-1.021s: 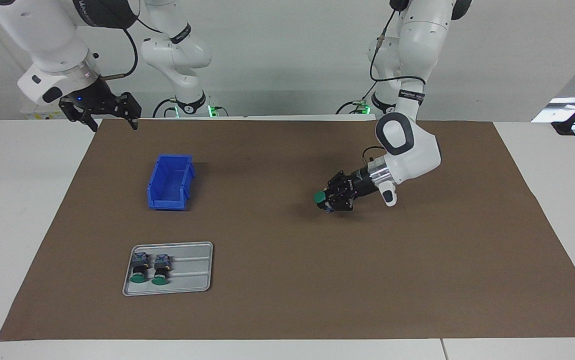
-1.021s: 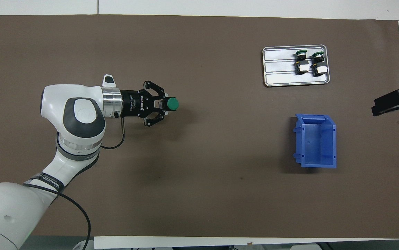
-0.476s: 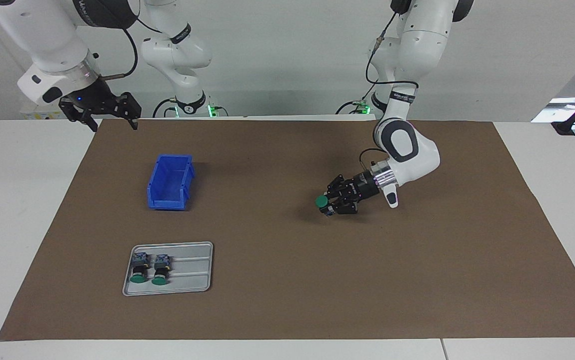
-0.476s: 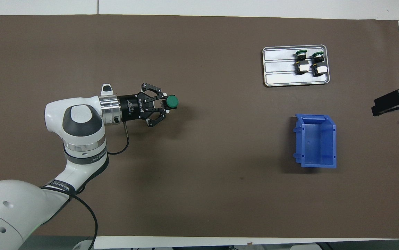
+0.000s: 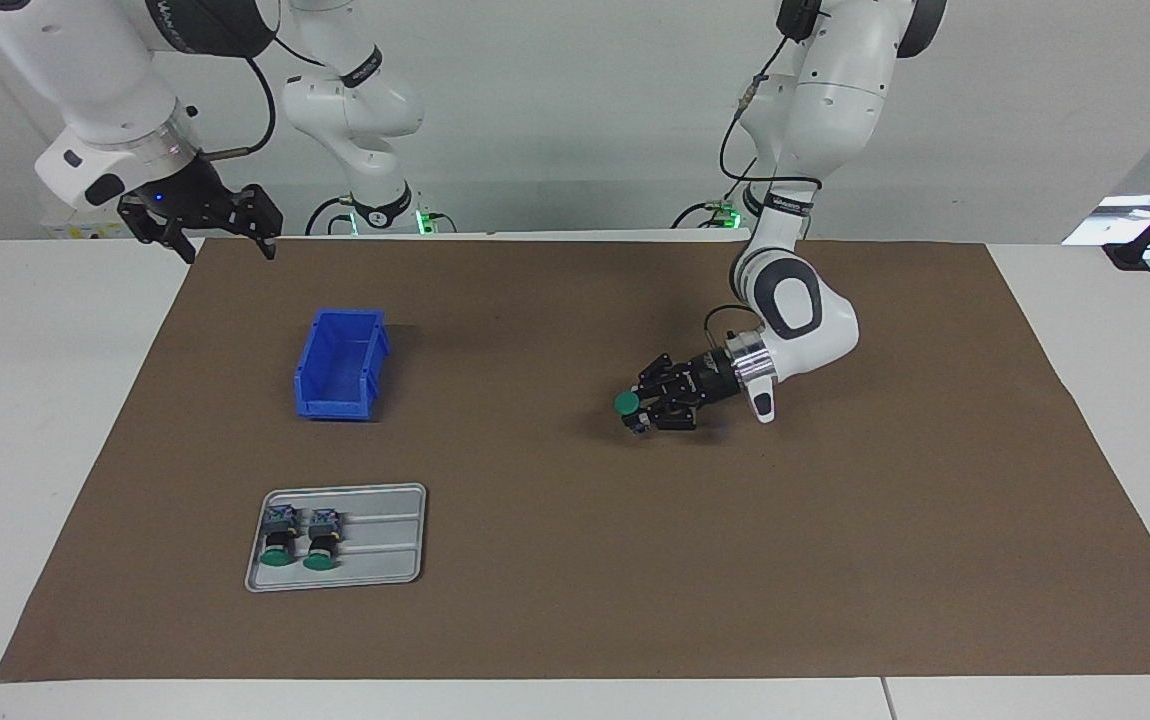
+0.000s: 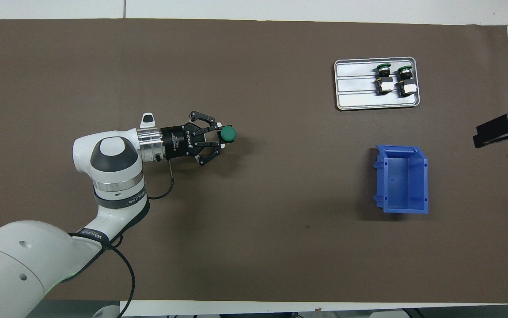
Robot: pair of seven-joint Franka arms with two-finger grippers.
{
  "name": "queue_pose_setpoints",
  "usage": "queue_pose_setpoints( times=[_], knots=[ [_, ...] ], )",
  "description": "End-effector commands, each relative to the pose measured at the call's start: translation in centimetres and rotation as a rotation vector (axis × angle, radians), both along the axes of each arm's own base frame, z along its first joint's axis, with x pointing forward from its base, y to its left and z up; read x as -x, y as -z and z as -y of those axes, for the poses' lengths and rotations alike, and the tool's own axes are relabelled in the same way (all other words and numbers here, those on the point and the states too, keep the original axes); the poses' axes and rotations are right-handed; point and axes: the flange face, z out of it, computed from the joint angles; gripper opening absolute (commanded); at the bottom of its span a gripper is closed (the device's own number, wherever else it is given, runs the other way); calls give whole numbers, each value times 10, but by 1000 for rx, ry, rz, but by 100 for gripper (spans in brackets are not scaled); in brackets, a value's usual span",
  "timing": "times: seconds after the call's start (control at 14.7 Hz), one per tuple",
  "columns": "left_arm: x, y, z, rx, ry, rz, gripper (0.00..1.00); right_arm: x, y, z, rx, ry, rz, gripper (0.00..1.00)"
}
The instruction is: Place and press button with both arms
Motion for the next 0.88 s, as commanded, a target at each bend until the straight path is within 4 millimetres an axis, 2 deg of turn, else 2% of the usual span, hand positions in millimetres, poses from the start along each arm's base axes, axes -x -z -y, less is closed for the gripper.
queue_pose_setpoints(
  times=[0.0,0.27,0.48,0.82],
  knots=[
    [11,5,0,38,3,-1,3,7,0,-1,-8,13,-2,99],
    [19,11,11,62,-5,-2,3,7,0,-1,-8,13,-2,99],
    [23,22,12,68,-19,-4,3,7,0,-1,-8,13,-2,99],
    [30,24,17,77,-23,-13,3,7,0,-1,-8,13,-2,99]
  ],
)
